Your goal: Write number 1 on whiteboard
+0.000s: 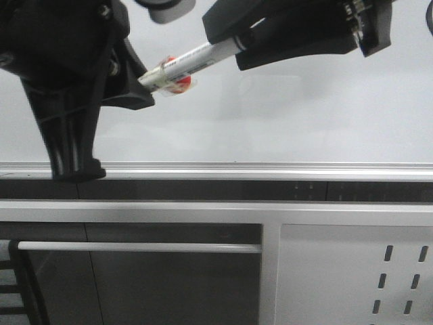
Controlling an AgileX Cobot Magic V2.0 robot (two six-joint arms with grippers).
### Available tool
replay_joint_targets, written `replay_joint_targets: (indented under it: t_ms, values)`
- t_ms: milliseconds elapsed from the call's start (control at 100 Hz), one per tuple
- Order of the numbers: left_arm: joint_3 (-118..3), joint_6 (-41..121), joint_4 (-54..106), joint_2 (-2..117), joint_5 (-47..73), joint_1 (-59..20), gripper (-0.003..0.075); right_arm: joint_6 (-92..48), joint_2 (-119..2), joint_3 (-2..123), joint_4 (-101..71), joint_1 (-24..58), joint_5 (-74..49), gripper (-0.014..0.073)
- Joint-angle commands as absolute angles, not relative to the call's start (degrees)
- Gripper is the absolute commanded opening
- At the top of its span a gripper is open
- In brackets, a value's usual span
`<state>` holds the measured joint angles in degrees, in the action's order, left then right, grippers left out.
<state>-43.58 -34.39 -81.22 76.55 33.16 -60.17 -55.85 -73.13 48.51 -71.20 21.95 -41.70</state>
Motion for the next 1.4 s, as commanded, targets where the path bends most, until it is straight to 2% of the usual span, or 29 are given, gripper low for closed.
replay_joint_targets:
  t_ms: [0, 400, 460, 500, 530, 590, 760, 880, 1050, 1100, 1160, 1390]
  values:
    - [-45.8, -35.3, -82.7, 75.4, 34.1, -60.5, -0.0018, -56.7, -72.3, 50.4, -74.2, 22.1, -41.6, 0.0261]
    - [-45.8, -35.3, -82.6, 75.4, 33.0, -60.5, -0.0018, -58.1, -72.3, 50.4, -75.0, 22.1, -39.8, 0.0254]
    - [-45.8, -35.3, -82.6, 75.4, 33.0, -60.5, -0.0018, -58.1, -72.3, 50.4, -75.5, 22.1, -40.0, 0.0214]
    - [-45.8, -35.3, -82.6, 75.4, 33.0, -60.5, -0.0018, -58.2, -72.3, 50.4, -75.6, 22.1, -40.0, 0.0155]
    - [-45.8, -35.3, -82.6, 75.4, 33.0, -60.5, -0.0018, -58.2, -72.3, 50.4, -75.6, 22.1, -40.0, 0.0097]
    - [-45.8, -35.3, -83.0, 75.4, 33.0, -60.5, -0.0018, -58.2, -72.3, 50.4, -75.6, 22.1, -39.9, -0.0080]
    - [-45.9, -35.3, -84.9, 75.4, 33.9, -60.5, -0.0008, -58.4, -72.3, 50.4, -76.0, 22.1, -39.5, -0.0073]
    - [-45.9, -35.3, -85.8, 75.4, 35.0, -60.5, 0.0097, -60.3, -72.3, 50.4, -76.1, 22.1, -39.5, -0.0072]
    - [-45.9, -35.3, -85.1, 74.9, 38.0, -60.8, 0.0377, -61.8, -71.5, 50.4, -75.3, 22.1, -38.2, -0.0072]
    - [-45.9, -35.4, -84.5, 74.3, 40.4, -61.3, 0.0433, -62.4, -70.7, 50.4, -74.9, 22.1, -36.9, -0.0072]
    - [-45.9, -37.9, -84.1, 73.1, 43.3, -62.5, 0.0456, -63.7, -69.3, 50.4, -73.7, 22.1, -35.0, -0.0072]
    - [-45.9, -48.3, -79.3, 63.5, 48.7, -67.8, 0.0447, -65.4, -61.2, 45.8, -69.3, 22.1, -29.2, -0.0069]
